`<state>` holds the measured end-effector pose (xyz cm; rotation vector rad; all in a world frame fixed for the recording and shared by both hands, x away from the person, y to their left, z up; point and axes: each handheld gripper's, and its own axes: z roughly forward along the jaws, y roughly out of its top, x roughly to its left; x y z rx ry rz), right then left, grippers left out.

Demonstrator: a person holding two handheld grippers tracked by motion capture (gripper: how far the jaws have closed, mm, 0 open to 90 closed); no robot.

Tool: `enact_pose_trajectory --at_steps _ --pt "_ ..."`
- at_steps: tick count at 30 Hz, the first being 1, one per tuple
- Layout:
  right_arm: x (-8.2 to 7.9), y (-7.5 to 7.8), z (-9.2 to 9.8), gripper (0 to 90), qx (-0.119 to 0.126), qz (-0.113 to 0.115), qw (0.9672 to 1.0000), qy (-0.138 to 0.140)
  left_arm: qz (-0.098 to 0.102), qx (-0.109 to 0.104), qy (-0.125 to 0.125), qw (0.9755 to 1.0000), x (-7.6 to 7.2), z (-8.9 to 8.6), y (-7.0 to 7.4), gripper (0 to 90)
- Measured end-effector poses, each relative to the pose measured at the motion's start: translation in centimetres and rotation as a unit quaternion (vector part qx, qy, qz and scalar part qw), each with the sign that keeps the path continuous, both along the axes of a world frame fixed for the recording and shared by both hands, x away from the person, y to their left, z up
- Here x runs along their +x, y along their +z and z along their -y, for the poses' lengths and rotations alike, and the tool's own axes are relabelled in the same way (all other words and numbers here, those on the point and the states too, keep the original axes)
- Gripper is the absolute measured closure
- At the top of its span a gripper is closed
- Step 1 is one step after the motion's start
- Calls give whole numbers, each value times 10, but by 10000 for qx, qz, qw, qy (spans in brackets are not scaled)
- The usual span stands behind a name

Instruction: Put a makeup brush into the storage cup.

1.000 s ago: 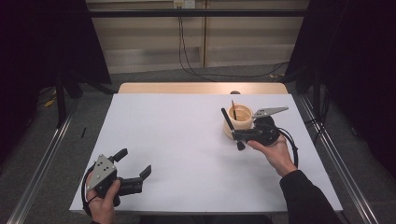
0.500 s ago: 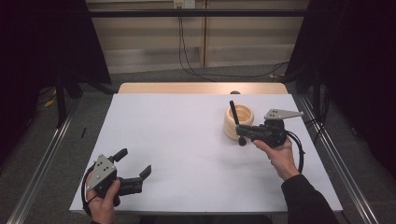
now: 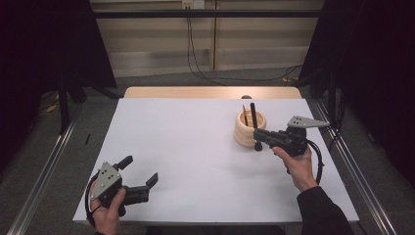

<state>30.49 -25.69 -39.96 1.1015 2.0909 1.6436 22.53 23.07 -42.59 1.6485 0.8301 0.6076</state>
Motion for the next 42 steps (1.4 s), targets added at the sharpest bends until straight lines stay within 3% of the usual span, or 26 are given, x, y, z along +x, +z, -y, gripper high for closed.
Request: enact_pose_trajectory --at_steps 25,34,42 --pt "-41 15 -12 785 119 229 9988 409 38 -34 -96 9999 -3 0 1 12" --pt "-51 19 -29 784 137 288 9965 772 32 -49 -140 9999 -3 1 1 12" --pt "-49 18 -50 784 -7 248 9935 1115 39 -33 -146 9999 -3 3 1 14"
